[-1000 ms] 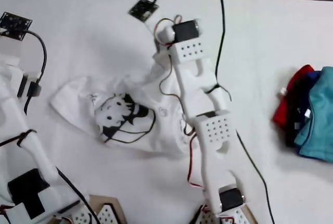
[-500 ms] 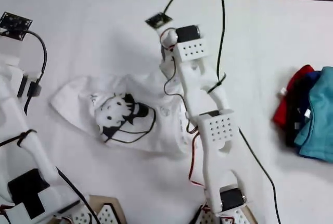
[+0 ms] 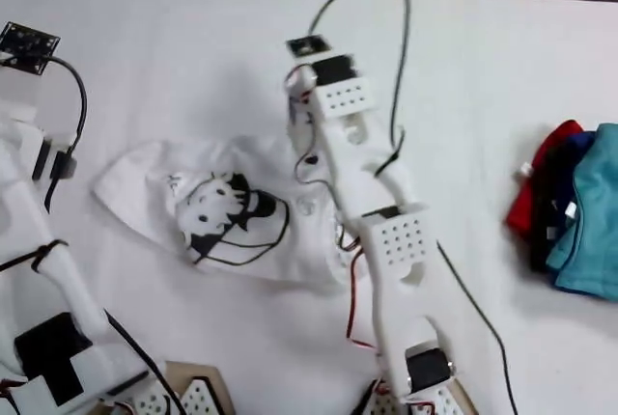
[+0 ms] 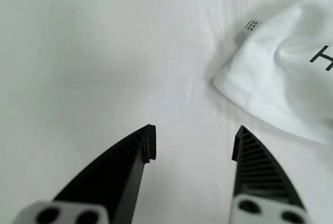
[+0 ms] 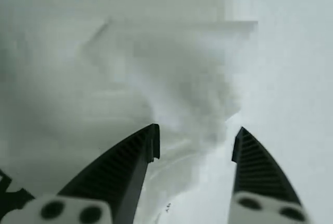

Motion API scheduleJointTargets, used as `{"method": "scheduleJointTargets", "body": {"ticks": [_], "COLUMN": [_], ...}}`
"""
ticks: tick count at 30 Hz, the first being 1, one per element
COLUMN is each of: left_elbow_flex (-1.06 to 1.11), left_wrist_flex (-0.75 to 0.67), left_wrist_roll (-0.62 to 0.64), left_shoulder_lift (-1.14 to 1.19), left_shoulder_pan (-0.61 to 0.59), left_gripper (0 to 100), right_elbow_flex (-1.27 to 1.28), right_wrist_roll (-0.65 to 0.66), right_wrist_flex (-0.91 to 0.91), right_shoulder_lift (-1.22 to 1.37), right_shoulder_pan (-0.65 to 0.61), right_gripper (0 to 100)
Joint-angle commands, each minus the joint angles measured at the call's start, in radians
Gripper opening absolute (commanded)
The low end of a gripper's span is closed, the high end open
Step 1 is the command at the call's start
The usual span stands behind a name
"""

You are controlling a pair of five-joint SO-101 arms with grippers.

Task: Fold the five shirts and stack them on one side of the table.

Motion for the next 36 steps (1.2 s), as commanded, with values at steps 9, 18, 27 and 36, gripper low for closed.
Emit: {"method": "scheduleJointTargets", "body": {"ticks": [9,18,27,36], "left_elbow_flex": [-0.002,-0.002,-0.002,-0.002], "left_wrist_flex": [-0.003,-0.003,0.002,0.002], "left_wrist_roll": [0.011,0.011,0.011,0.011], "left_shoulder_lift": [-0.005,-0.005,-0.005,-0.006], "left_shoulder_pan": [0.006,0.006,0.006,0.002], "left_gripper": [26,26,26,26], "right_elbow_flex": [-0.014,-0.009,-0.034,-0.032], "right_wrist_roll": [-0.006,-0.006,-0.006,-0.006], "right_wrist_flex": [-0.015,-0.01,-0.03,-0.061], "right_shoulder_lift": [-0.031,-0.012,-0.007,-0.005], "right_shoulder_pan": [-0.01,0.065,0.013,0.024], "right_gripper": [12.8,12.9,12.7,12.7]}}
